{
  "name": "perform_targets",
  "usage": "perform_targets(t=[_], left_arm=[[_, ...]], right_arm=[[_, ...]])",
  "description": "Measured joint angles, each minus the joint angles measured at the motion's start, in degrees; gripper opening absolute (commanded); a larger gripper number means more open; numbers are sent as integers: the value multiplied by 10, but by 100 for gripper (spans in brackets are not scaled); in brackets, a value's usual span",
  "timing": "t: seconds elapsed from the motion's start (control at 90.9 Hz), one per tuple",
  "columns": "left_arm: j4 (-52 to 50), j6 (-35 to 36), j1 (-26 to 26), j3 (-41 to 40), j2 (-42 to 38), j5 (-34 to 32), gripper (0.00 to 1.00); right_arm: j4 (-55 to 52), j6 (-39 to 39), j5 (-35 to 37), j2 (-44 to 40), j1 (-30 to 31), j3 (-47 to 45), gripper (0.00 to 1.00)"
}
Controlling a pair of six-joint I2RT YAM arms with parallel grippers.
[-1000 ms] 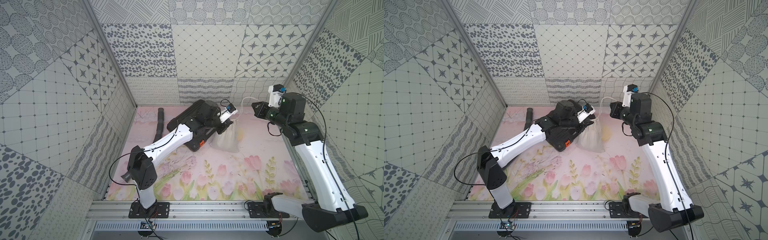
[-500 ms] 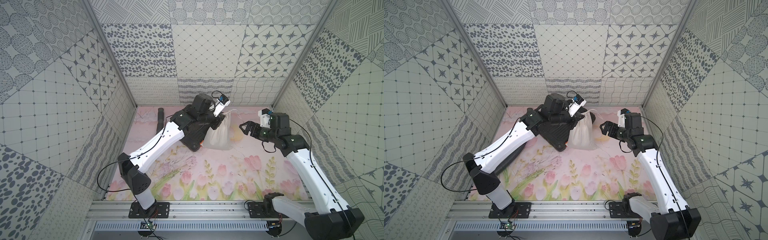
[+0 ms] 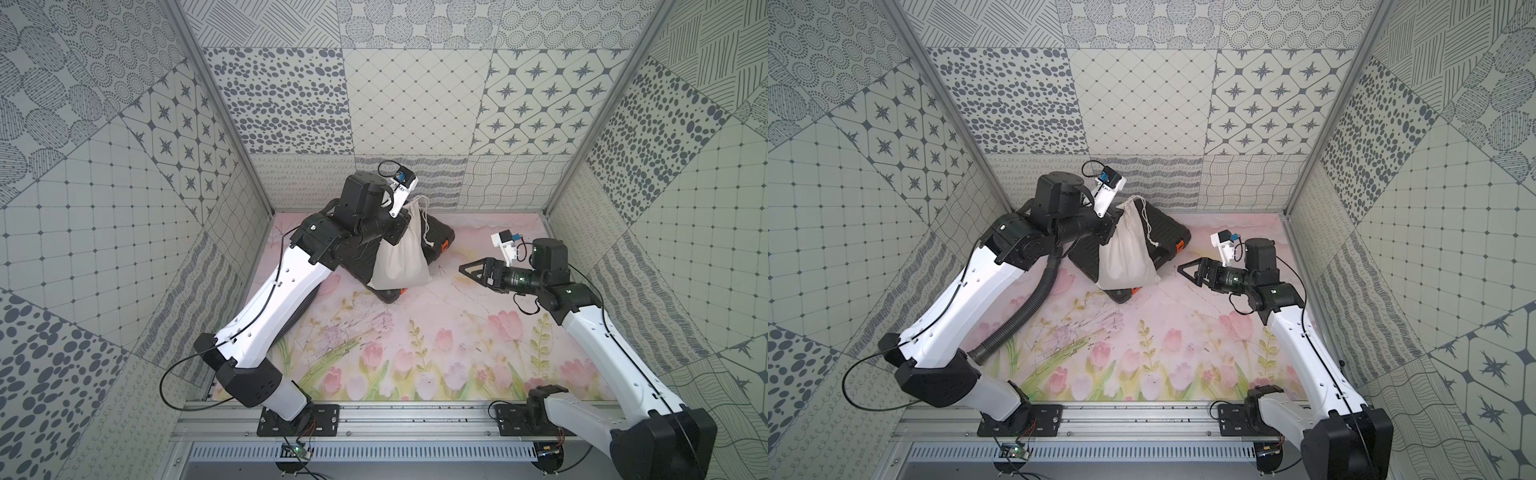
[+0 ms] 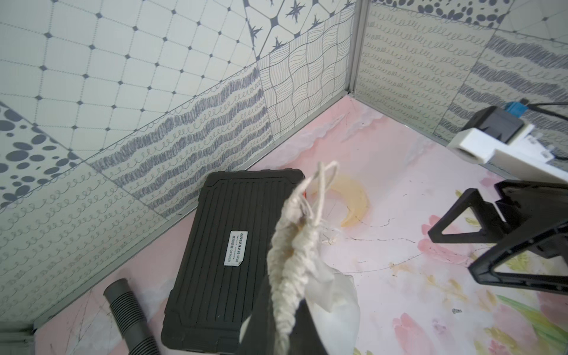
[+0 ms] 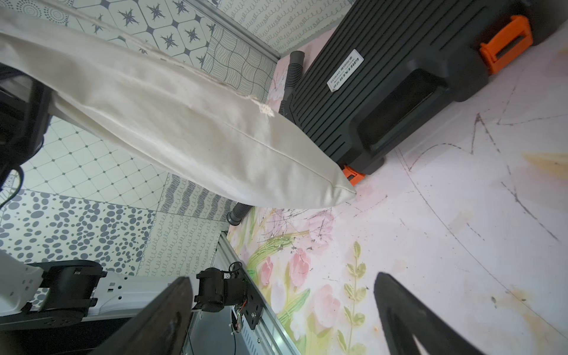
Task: Close the soil bag
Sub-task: Pick up the soil bag from the center of the board, then place the soil bag at the center of the board.
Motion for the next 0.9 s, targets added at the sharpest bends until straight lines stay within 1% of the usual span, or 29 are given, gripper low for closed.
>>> perform_targets(t=[0.187,0.297,0.671,0.902], left_arm=[[-31,5,33,-1,-26,-28,0],[-38,9,55,-14,-45,-37,0],[-45,14,145,-133,-106,-49,0],[-28,13,174,-189,-132,-52,0]], right_arm=[[22,6,-2,9,0,-4,97],[28,7,0,19,0,-4,97],[31,9,5,38,0,-4,97],[31,9,9,44,0,-4,97]])
